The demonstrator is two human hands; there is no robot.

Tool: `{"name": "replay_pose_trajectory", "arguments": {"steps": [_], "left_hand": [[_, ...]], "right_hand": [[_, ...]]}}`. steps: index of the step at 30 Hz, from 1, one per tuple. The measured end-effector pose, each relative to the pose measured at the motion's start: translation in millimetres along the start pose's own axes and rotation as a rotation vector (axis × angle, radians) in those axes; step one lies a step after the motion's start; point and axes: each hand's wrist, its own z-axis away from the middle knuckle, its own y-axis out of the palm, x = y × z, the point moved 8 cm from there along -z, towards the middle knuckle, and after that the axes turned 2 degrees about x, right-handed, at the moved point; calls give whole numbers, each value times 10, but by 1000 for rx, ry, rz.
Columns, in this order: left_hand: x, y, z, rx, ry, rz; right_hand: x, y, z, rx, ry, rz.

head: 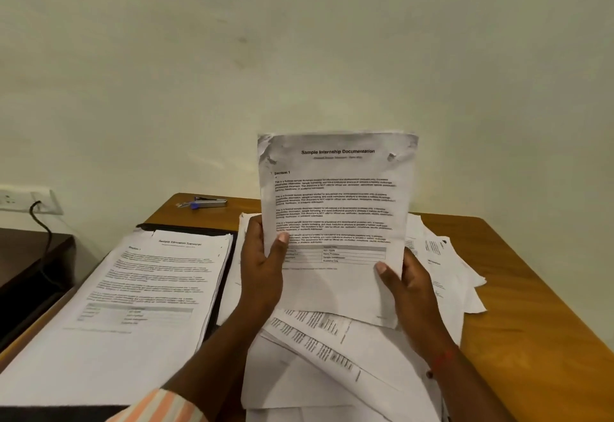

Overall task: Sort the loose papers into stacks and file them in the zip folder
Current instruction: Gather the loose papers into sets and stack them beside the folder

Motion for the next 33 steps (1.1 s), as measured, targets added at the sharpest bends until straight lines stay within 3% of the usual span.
{"name": "replay_pose_trajectory", "arguments": {"steps": [4, 13, 23, 29, 33], "left_hand": [[169, 44, 40, 25, -93, -8], [199, 57, 47, 20, -117, 0], [294, 93, 38, 89, -170, -50], [220, 99, 63, 69, -133, -75], [178, 131, 96, 85, -120, -64]], "right_hand": [[-59, 65, 44, 50, 31, 38], [-169, 62, 81, 61, 110, -28], [-259, 96, 55, 121, 97, 112], [-192, 81, 41, 100, 80, 53], [-51, -27, 17, -47, 56, -77]]}}
